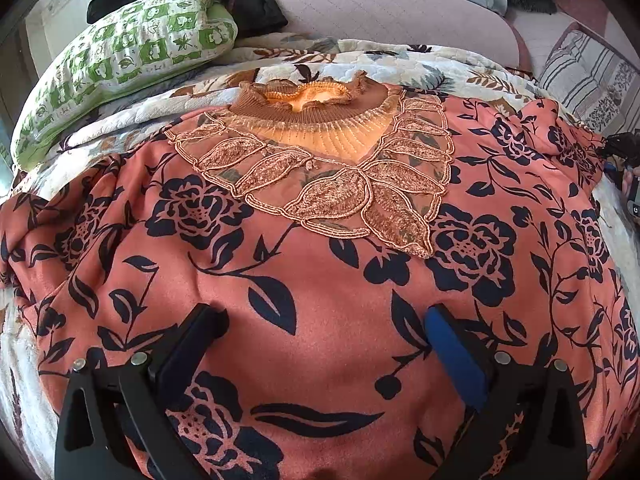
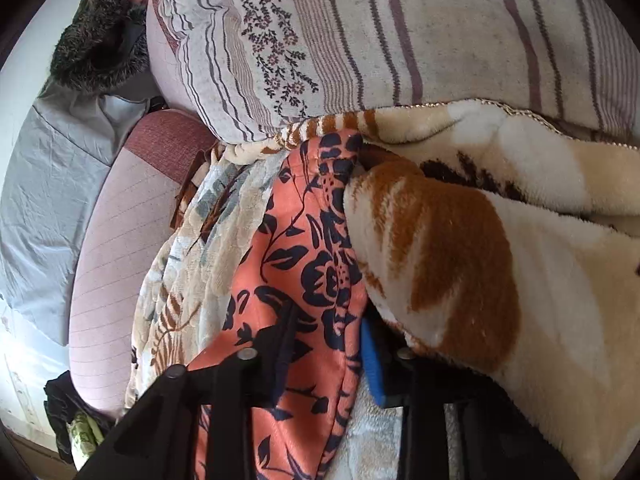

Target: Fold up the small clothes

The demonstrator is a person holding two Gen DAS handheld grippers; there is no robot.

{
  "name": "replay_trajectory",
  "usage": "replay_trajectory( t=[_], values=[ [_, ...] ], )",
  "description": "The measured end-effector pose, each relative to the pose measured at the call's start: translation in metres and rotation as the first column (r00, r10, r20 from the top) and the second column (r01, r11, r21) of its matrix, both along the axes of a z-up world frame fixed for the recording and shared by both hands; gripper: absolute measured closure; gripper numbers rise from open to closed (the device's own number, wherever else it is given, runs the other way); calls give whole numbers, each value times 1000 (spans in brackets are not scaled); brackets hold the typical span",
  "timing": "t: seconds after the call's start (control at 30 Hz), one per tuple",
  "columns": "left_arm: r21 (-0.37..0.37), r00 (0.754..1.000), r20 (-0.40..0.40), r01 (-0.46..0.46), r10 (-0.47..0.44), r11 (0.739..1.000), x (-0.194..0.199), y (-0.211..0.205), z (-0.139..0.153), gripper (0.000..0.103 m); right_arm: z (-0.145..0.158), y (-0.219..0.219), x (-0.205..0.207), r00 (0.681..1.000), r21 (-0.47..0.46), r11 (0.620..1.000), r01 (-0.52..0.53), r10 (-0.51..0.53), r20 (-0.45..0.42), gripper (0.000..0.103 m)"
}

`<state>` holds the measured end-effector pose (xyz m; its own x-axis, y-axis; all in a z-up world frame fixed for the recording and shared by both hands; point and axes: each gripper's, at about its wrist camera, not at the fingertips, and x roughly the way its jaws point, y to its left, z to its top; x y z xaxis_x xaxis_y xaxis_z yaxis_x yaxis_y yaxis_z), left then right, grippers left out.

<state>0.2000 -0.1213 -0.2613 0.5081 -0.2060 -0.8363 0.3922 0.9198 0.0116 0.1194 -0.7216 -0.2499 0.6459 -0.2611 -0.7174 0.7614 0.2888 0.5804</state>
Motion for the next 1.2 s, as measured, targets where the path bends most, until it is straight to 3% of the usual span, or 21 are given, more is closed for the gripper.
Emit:
replay_trajectory(
  t=[0.07, 0.23, 0.3, 0.43, 0.53, 0.6, 0.73, 0.87, 1.03, 1.13, 1.17, 1.2],
  values=[
    [-4, 1000, -8, 4, -5, 1000, 2, 1, -1, 0, 1, 1, 1, 1000, -21, 1000, -10, 10, 4, 97],
    [3, 999, -33, 33, -32, 999, 4, 3, 3, 0, 48, 40, -4, 985, -126, 989, -80, 98, 142, 97],
    [7, 1000, 0, -13, 13, 1000, 2, 9, 12, 0, 77, 69, -1, 966, -167, 975, -146, 177, 188, 97],
    [-54, 983, 147, -104, 111, 993, -3, 40, 46, 0, 133, 147, 9, 897, -242, 926, -291, 351, 267, 97],
    [-134, 959, 167, -210, 231, 969, 3, 79, 66, 0, 160, 222, 26, 827, -290, 861, -417, 492, 272, 97],
    [-144, 934, 181, -284, 307, 948, 5, 104, 73, 0, 165, 276, 41, 773, -303, 808, -505, 580, 257, 97],
    [-131, 883, 241, -381, 403, 915, 4, 145, 83, 0, 147, 385, 76, 677, -304, 689, -658, 718, 160, 97],
    [-122, 847, 284, -433, 450, 893, 3, 173, 86, 0, 92, 475, 102, 586, -212, 593, -777, 804, 101, 95],
    [-142, 838, 273, -450, 472, 882, 4, 185, 89, 0, 12, 552, 104, 457, 35, 456, -890, 889, 28, 93],
    [-140, 846, 284, -429, 451, 892, 1, 177, 90, 0, -3, 556, 85, 414, 79, 409, -909, 908, 62, 89],
    [-136, 851, 290, -416, 437, 899, 0, 171, 90, 0, -1, 550, 77, 411, 79, 405, -911, 907, 90, 76],
    [-130, 857, 296, -401, 422, 907, -1, 166, 90, 0, 3, 541, 68, 415, 73, 408, -910, 902, 123, 44]
  ],
)
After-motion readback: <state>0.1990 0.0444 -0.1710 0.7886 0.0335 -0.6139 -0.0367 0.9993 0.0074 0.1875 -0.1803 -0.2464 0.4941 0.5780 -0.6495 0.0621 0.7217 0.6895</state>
